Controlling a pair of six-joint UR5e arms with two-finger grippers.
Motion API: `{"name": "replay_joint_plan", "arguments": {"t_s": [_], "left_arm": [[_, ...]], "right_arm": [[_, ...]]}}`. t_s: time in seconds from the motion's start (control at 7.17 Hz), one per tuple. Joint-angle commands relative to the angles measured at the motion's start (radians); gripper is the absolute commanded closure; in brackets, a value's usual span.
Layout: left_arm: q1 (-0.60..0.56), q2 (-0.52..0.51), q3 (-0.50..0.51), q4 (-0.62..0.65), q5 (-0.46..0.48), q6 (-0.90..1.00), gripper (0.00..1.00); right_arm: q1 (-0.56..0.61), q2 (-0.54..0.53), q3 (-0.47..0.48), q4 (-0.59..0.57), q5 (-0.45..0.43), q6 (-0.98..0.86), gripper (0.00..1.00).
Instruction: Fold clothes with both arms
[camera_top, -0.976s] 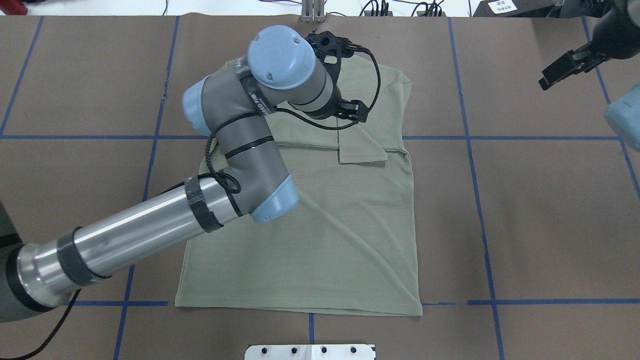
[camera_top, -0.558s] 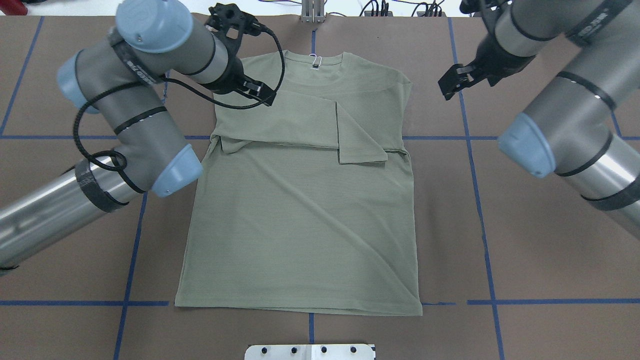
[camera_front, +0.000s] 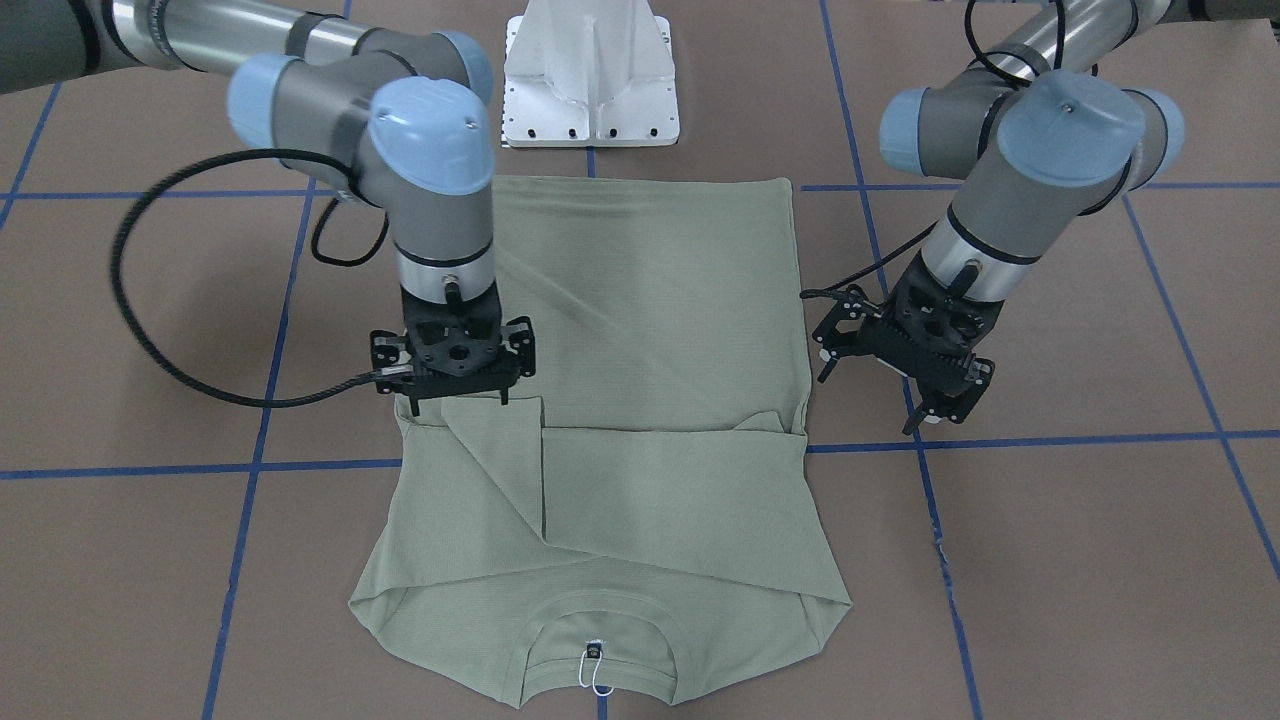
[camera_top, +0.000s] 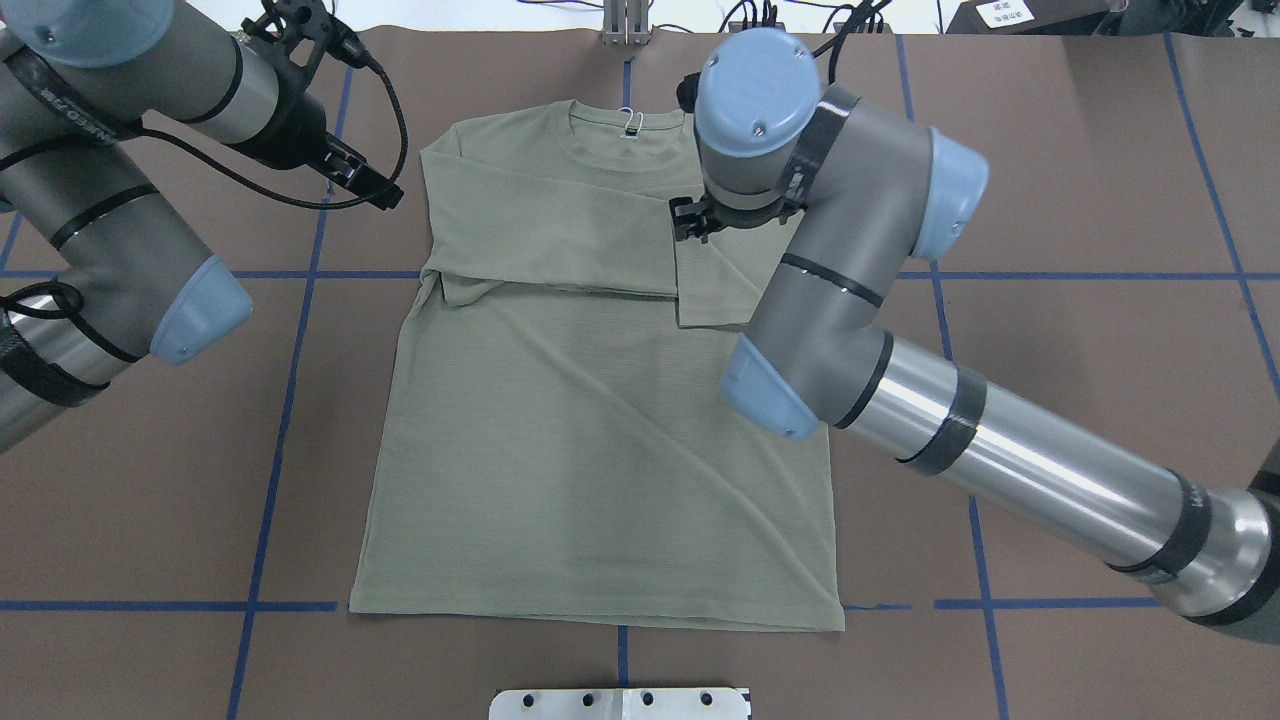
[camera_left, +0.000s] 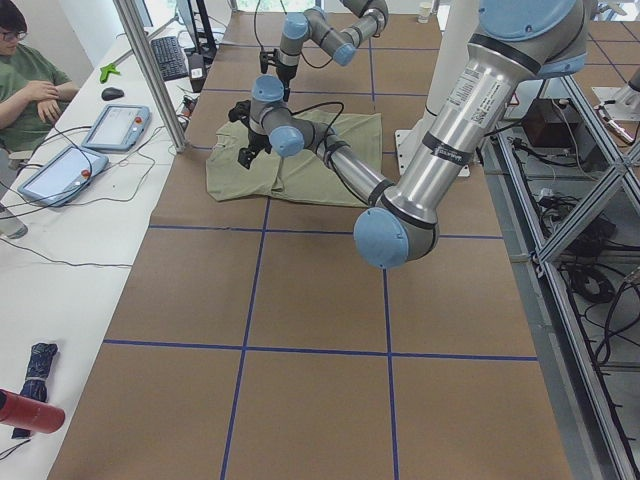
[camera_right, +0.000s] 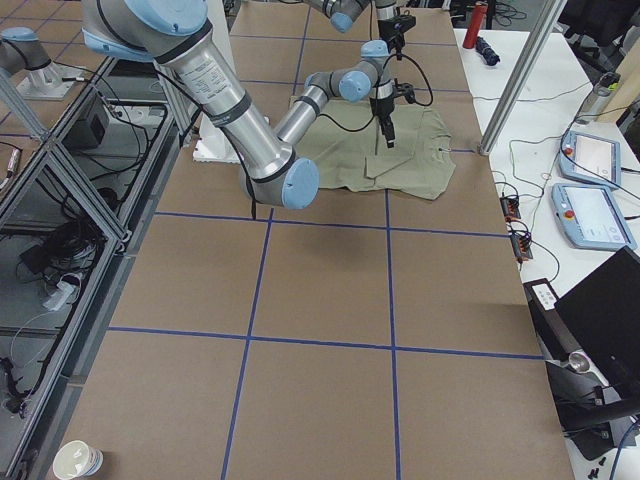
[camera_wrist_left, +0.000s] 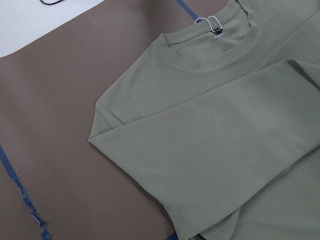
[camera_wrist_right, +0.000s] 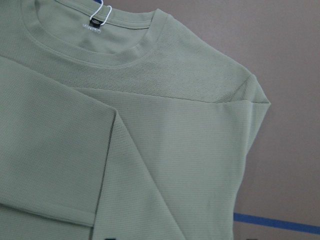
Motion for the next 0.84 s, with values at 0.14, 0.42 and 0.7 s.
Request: {"name": "replay_joint_plan", "arguments": {"t_s": [0.14,0.42,0.7], "left_arm": [[-0.002,0.029,-0.005,-0.041,-0.014,-0.025,0.00],[-0.002,0.029,-0.005,-0.041,-0.014,-0.026,0.00],[0.000,0.029,-0.005,-0.041,-0.014,-0.026,0.00]], "right_arm": [[-0.130,0.072,-0.160,0.042,-0.165,0.091,0.21],[-0.167,0.072,-0.192,0.042,-0.231,0.091,0.26],[-0.181,0.072,-0.205,0.042,-0.253,0.090,0.34]]}}
